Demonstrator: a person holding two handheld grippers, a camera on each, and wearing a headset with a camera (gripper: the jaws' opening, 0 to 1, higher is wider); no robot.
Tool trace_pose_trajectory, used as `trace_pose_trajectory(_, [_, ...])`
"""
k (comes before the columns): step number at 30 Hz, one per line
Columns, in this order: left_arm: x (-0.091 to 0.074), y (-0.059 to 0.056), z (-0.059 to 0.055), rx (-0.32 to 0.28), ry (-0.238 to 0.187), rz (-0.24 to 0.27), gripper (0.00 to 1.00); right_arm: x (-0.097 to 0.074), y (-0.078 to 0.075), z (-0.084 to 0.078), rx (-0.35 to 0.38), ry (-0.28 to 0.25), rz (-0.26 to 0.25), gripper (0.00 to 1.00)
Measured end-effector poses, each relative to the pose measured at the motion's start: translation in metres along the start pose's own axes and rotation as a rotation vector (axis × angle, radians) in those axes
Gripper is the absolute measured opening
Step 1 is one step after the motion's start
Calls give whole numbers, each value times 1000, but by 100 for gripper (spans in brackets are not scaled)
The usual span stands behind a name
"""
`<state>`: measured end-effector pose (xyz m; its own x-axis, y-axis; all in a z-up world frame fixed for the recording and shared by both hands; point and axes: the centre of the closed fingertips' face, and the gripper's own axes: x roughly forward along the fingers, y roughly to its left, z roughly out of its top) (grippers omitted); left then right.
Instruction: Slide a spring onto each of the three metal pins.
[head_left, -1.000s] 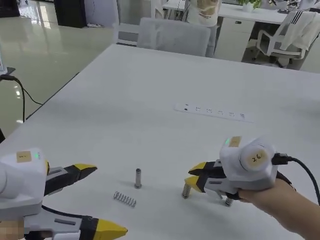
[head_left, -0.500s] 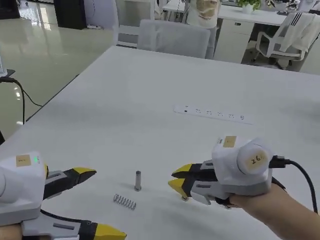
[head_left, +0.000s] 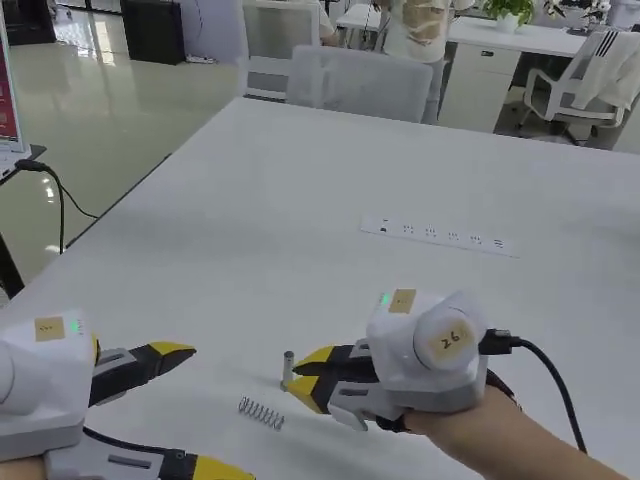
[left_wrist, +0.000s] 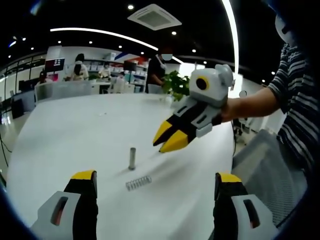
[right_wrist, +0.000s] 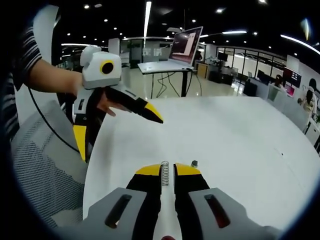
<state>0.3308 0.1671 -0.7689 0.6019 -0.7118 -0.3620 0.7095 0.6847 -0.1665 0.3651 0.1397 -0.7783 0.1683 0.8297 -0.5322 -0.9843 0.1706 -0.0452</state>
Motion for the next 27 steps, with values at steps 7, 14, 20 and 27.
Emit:
trace_pose_trajectory(7, [-2,-2,-2,4,9,-6,94,19,9,-10,-10,35,21,6])
trace_pose_trajectory(14, [-5,0,-3,0,12,0,94,34,6,-25,-1,79,0,6])
trace_pose_trajectory(20, [-5,0,-7,-3,19,-3,93,45,5,-42,-14,128,-24,9])
trace_pose_trajectory(27, [-3,0,-10,-9,24,-6,93,54,1,-53,-21,157,-25,11])
